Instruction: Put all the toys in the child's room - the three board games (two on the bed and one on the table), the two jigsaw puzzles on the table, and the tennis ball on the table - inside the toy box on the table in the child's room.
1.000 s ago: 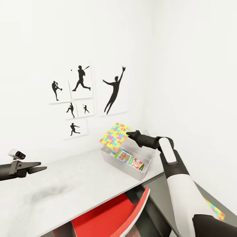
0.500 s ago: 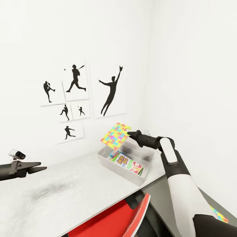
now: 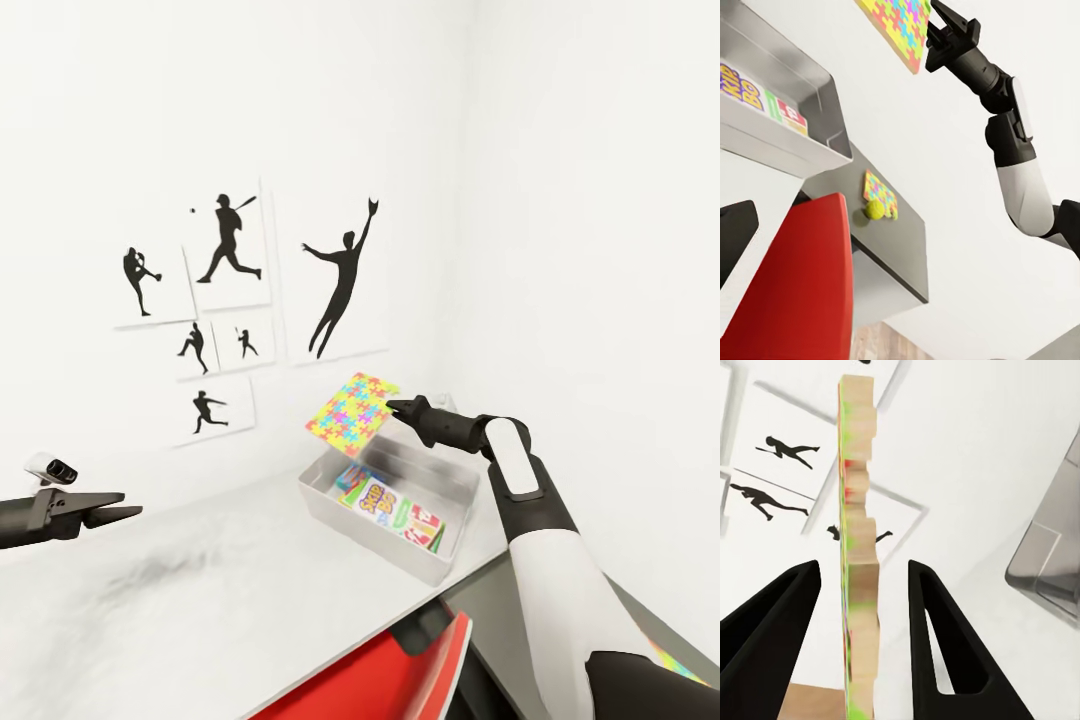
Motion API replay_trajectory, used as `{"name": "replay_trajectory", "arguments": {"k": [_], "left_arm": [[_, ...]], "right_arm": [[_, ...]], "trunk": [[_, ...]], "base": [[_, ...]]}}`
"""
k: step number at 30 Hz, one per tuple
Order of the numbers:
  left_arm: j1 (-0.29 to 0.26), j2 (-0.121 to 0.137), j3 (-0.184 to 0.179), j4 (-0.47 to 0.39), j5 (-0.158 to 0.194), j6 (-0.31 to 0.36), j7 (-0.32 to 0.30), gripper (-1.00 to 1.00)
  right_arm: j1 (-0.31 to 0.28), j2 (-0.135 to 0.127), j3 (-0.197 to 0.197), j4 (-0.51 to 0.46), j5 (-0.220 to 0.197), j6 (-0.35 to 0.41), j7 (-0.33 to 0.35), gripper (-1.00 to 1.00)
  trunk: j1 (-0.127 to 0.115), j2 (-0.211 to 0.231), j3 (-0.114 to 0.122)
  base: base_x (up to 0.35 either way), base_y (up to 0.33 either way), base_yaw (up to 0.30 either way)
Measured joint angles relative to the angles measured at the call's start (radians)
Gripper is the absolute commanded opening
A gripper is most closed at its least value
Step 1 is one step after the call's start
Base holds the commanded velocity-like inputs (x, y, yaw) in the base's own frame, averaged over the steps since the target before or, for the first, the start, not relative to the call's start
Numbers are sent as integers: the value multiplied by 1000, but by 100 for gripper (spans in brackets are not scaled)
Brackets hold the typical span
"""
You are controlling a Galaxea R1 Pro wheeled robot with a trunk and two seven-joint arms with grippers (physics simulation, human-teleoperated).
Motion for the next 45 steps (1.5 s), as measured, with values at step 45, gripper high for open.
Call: {"name": "replay_trajectory", "arguments": {"k": [45], "left_arm": [[0, -1, 0, 0, 0, 0, 0, 100]], "right_arm": [[1, -2, 1, 2, -1, -1, 1, -100]], "trunk": [[0, 0, 0]], "base": [[61, -2, 30]]}}
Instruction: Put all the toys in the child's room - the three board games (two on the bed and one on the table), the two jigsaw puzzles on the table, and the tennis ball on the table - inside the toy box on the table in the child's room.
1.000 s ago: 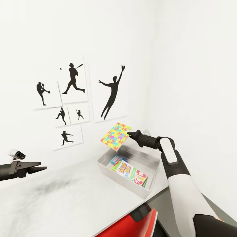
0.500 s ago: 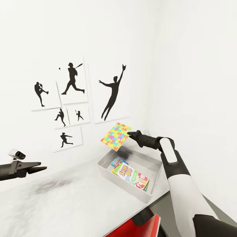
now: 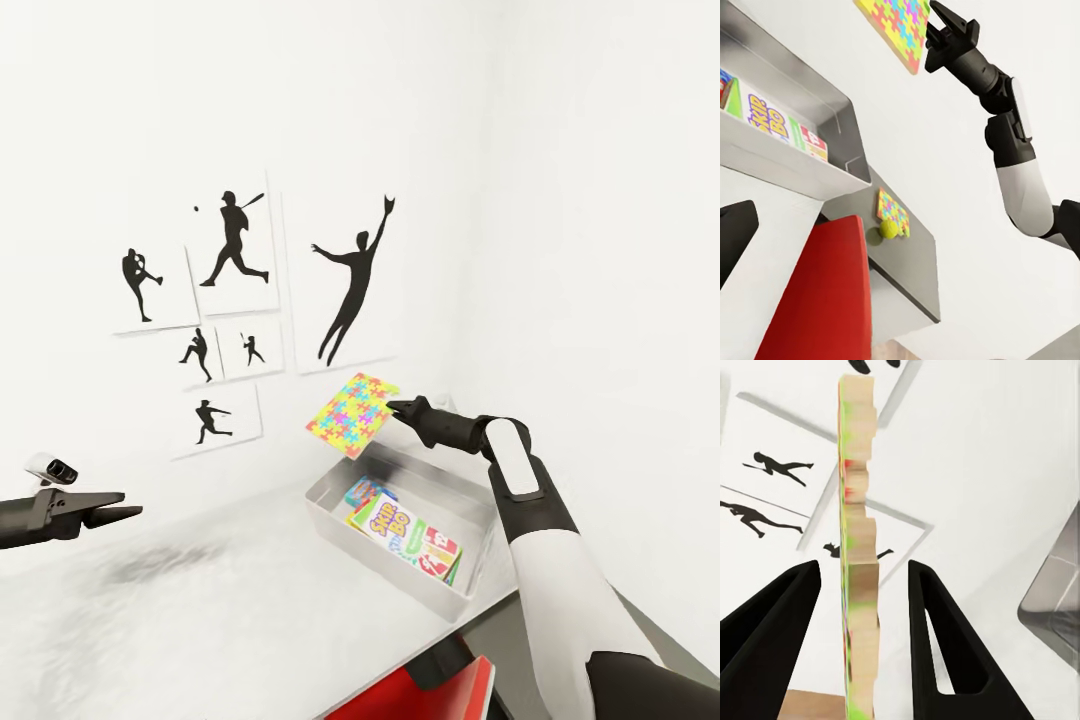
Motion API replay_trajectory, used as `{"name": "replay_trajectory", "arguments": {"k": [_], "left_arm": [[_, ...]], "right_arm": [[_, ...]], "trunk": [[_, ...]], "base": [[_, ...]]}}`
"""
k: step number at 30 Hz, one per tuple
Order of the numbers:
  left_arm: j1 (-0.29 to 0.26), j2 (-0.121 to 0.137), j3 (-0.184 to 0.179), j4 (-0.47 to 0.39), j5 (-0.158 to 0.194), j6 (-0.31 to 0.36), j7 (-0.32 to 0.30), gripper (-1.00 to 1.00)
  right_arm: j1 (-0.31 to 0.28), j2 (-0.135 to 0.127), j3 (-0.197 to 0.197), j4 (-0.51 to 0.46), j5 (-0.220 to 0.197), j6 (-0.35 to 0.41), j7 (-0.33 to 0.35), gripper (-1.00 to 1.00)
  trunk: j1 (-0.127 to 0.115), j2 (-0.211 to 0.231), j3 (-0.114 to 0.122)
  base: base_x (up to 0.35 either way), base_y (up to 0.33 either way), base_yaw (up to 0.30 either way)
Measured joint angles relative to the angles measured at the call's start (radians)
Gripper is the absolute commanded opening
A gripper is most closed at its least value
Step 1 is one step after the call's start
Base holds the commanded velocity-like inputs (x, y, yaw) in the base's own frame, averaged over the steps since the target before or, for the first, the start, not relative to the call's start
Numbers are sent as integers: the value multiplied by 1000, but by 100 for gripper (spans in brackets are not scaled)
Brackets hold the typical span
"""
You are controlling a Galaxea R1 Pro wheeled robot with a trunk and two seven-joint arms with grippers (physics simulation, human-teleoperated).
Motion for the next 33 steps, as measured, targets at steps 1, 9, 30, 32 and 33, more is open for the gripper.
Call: {"name": "replay_trajectory", "arguments": {"k": [1, 9, 30, 32, 33], "left_arm": [[0, 0, 0, 0, 0, 0, 0, 100], [0, -1, 0, 0, 0, 0, 0, 100], [0, -1, 0, -1, 0, 0, 0, 100], [0, -1, 0, 0, 1, 0, 0, 100], [0, -1, 0, 0, 0, 0, 0, 100]], "right_arm": [[0, 0, 0, 0, 0, 0, 0, -100], [0, 1, 1, 0, 0, 0, -1, -100], [-11, -91, -4, 193, 19, 1, -3, -100], [-12, -124, -7, 233, 18, 3, -3, -100], [-12, -146, -7, 254, 17, 3, -3, -100]], "trunk": [[0, 0, 0], [0, 0, 0], [0, 0, 0], [0, 0, 0], [0, 0, 0]], "base": [[0, -28, 2], [4, -5, 0], [13, 0, 0], [0, 0, 0], [0, 0, 0]]}}
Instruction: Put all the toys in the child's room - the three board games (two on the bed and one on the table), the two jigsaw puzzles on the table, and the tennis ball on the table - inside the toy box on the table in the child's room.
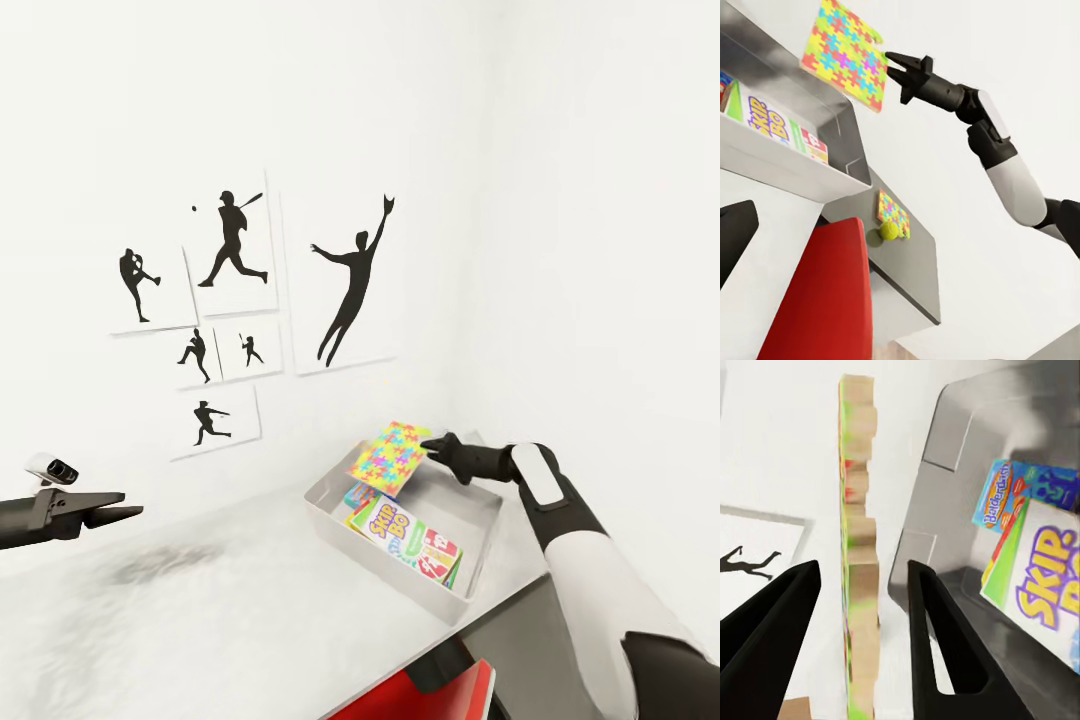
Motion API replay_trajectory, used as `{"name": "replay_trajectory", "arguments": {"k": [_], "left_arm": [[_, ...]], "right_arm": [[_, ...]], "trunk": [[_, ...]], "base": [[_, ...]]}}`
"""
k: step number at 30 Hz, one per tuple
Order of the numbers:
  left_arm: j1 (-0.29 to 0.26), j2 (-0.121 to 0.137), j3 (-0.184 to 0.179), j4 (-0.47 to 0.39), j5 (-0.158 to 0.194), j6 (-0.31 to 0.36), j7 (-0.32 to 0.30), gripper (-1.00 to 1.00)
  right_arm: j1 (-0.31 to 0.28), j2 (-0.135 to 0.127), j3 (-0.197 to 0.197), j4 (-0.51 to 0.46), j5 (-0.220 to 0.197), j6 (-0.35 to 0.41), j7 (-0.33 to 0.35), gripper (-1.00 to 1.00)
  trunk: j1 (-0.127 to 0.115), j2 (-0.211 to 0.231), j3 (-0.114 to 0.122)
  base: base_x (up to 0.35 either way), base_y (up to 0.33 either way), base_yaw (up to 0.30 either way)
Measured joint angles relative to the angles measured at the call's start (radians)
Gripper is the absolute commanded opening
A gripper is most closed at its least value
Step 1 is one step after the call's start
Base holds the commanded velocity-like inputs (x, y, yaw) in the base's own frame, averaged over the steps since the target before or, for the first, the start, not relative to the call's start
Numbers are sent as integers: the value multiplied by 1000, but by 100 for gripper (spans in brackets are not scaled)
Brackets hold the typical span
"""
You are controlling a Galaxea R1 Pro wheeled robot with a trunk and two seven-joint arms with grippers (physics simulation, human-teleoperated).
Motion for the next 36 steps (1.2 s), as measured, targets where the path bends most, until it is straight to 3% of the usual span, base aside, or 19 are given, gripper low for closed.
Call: {"name": "replay_trajectory", "arguments": {"k": [4, 8, 27, 32, 36], "left_arm": [[0, 0, 0, 1, 0, 0, 0, 100], [0, 0, 0, 0, 0, 0, 0, 100], [0, 0, 0, 0, 0, 0, 0, 100], [0, 0, 0, 0, 0, 0, 0, 100], [0, 0, 0, 0, 0, 0, 0, 100]], "right_arm": [[0, -43, 0, 37, -9, 2, 1, -100], [1, -61, 1, 50, -12, 3, 1, -100], [6, -67, 2, 63, -8, -1, 0, -100], [1, -75, 1, 146, -2, -5, 0, -100], [-1, -92, 2, 215, -7, -62, 0, -100]], "trunk": [[0, 0, 0], [0, 0, 0], [0, 0, 0], [0, 0, 0], [0, 0, 0]], "base": [[0, 0, 0], [0, 0, 0], [0, 0, 0], [0, 0, 0], [0, 0, 0]]}}
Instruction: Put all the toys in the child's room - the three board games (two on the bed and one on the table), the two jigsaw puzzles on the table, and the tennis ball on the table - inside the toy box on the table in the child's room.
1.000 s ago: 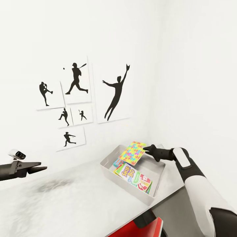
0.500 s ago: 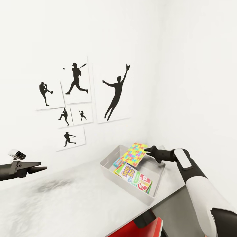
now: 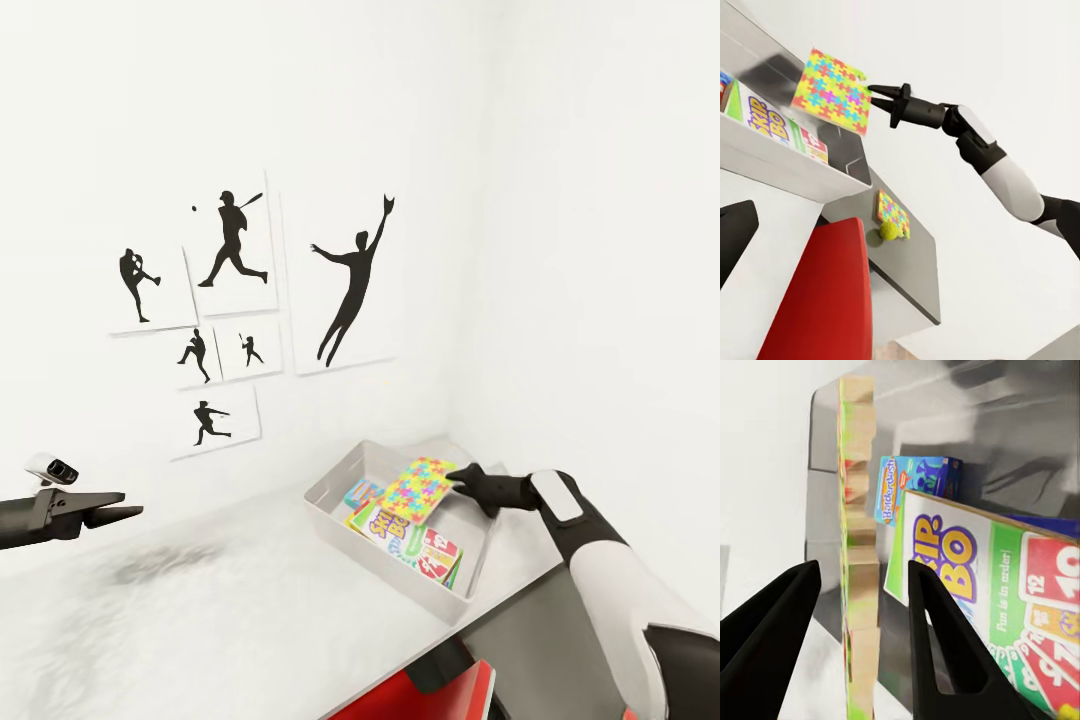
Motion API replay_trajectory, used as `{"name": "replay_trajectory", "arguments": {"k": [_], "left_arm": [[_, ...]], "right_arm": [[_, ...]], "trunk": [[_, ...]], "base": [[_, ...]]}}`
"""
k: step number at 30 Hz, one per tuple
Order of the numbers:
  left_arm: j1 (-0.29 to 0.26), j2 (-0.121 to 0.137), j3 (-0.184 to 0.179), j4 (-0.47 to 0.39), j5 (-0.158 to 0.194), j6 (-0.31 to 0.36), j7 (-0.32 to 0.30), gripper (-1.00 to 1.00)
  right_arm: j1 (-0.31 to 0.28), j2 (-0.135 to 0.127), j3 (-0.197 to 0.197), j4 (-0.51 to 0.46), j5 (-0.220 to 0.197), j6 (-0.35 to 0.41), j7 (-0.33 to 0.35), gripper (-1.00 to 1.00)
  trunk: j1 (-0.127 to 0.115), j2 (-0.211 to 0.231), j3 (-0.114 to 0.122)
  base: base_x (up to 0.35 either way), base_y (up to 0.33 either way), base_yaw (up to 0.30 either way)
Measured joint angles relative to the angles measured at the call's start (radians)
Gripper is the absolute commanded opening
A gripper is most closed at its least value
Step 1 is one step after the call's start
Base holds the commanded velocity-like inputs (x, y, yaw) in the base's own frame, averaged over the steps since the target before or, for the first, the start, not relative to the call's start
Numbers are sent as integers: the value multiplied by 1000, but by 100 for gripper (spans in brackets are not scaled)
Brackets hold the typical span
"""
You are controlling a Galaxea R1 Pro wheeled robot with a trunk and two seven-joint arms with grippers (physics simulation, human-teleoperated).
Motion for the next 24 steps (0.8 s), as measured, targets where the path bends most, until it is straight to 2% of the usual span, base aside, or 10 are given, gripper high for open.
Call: {"name": "replay_trajectory", "arguments": {"k": [14, 18, 21, 24], "left_arm": [[0, -3, 0, 0, 2, 0, 0, 100], [-7, -18, 5, -2, 7, 4, 0, 100], [-16, -28, 5, -16, 50, 6, 0, 100], [-54, -54, 3, -22, 132, 6, 0, 100]], "right_arm": [[1, -1, 4, 11, -2, -19, 3, -100], [1, -2, 4, 8, -3, -18, 3, -100], [0, -3, 3, 8, -5, -17, 4, -100], [0, -4, 2, 8, -7, -17, 4, -100]], "trunk": [[0, 0, -3], [0, 0, -8], [0, 0, -13], [0, 1, -18]], "base": [[0, 0, 0], [0, 0, 0], [0, 0, 0], [0, 0, 0]]}}
